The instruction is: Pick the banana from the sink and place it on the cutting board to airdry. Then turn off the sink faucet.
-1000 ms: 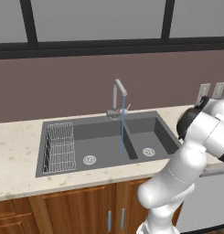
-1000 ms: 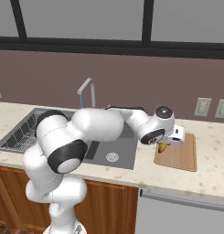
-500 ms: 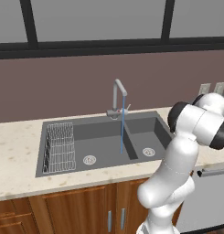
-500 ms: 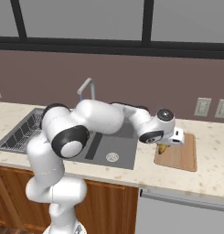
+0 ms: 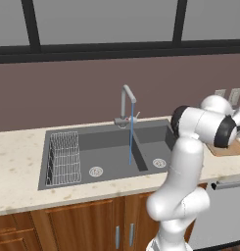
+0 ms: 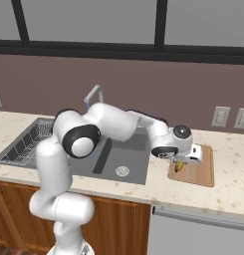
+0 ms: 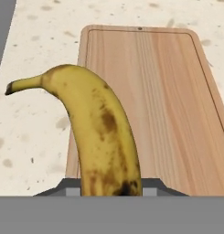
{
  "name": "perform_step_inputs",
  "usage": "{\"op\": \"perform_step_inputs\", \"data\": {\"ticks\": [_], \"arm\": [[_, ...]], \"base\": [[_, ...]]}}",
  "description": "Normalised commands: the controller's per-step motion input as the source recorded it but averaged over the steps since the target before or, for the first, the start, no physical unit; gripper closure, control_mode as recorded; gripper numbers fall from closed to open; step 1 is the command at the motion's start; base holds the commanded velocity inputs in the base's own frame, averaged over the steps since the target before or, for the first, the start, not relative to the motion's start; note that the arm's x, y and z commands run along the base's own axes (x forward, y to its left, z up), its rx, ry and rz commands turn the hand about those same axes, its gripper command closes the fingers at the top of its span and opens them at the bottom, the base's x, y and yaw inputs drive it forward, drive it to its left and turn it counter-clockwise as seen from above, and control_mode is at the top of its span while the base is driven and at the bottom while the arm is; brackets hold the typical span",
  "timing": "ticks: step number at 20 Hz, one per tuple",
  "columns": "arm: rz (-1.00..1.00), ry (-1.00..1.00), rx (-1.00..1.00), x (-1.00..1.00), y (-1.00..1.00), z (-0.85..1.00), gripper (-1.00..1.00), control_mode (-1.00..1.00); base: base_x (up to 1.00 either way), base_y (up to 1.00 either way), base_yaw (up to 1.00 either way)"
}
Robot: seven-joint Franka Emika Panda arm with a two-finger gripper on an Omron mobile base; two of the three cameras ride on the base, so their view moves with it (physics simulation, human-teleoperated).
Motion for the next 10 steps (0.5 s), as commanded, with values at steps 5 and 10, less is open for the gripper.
{"op": "perform_step_inputs", "data": {"ticks": [5, 10], "arm": [[0.02, 0.0, 0.0, 0.09, -0.14, -0.21, 1.0, -1.0], [0.01, 0.0, 0.0, 0.14, -0.07, -0.21, 1.0, -1.0]], "base": [[0.0, 0.0, 0.0], [0.0, 0.0, 0.0]]}}
